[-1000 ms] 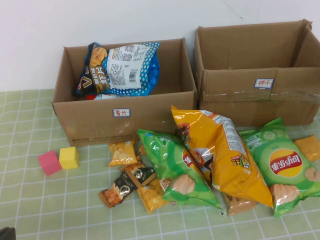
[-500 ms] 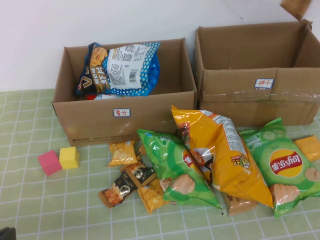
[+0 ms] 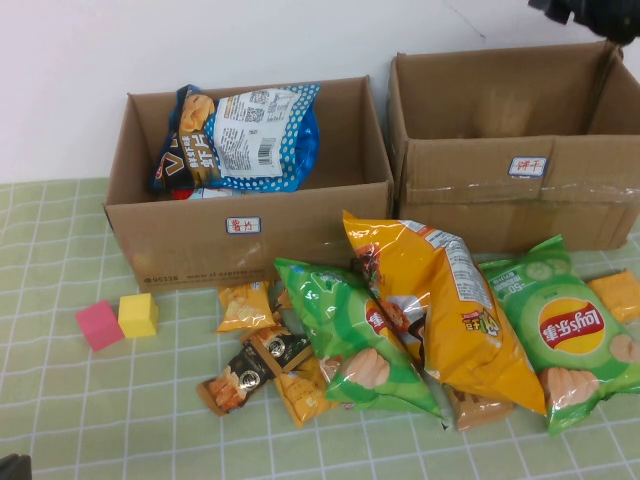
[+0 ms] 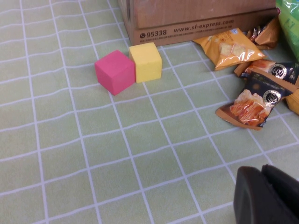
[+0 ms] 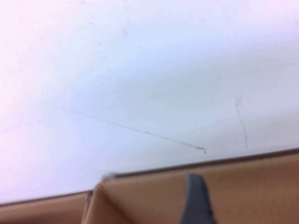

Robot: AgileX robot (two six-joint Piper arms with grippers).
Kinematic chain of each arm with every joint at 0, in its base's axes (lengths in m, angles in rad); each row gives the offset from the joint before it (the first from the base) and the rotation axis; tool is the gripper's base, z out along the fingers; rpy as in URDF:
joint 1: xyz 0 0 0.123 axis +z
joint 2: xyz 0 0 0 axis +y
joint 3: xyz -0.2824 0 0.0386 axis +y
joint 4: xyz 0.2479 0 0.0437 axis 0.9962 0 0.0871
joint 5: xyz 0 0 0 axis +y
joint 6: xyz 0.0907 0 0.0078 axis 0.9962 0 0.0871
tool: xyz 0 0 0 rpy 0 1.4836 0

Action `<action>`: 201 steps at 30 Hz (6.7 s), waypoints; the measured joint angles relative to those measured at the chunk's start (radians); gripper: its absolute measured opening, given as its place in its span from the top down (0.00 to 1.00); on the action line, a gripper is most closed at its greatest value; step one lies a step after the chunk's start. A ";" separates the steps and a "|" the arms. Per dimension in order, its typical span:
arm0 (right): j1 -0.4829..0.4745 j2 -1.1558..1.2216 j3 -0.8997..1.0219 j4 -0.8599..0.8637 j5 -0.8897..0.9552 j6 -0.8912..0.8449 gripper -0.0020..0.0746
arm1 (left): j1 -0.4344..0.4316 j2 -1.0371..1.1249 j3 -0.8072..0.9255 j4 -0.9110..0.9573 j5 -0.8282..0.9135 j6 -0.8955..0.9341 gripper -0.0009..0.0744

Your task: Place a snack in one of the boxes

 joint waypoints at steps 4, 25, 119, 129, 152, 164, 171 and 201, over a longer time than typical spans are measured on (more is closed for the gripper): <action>0.000 -0.037 -0.027 -0.059 0.101 -0.022 0.56 | 0.000 0.000 -0.002 0.000 0.004 0.004 0.99; 0.002 -0.317 0.042 -0.254 0.704 -0.088 0.96 | 0.000 0.101 -0.048 -0.027 0.091 0.042 0.99; 0.086 -1.073 1.221 -0.006 0.317 -0.335 0.97 | -0.469 1.940 -1.958 -0.411 -0.070 0.558 0.12; 0.086 -1.073 1.226 -0.190 0.361 -0.287 0.97 | -0.467 1.776 -1.961 0.040 0.338 0.377 0.51; 0.087 -1.551 1.441 -0.487 0.246 0.104 0.97 | -0.404 0.997 -1.356 0.532 0.589 -0.142 0.99; 0.087 -1.598 1.516 -0.465 0.190 0.104 0.97 | -0.404 0.327 -0.537 0.539 0.048 -0.182 0.99; 0.087 -1.598 1.516 -0.460 0.188 0.104 0.97 | -0.404 0.086 -0.266 0.477 0.032 -0.183 0.99; 0.087 -1.598 1.519 -0.451 0.184 0.104 0.97 | -0.091 -0.273 0.141 0.551 0.005 -0.547 0.99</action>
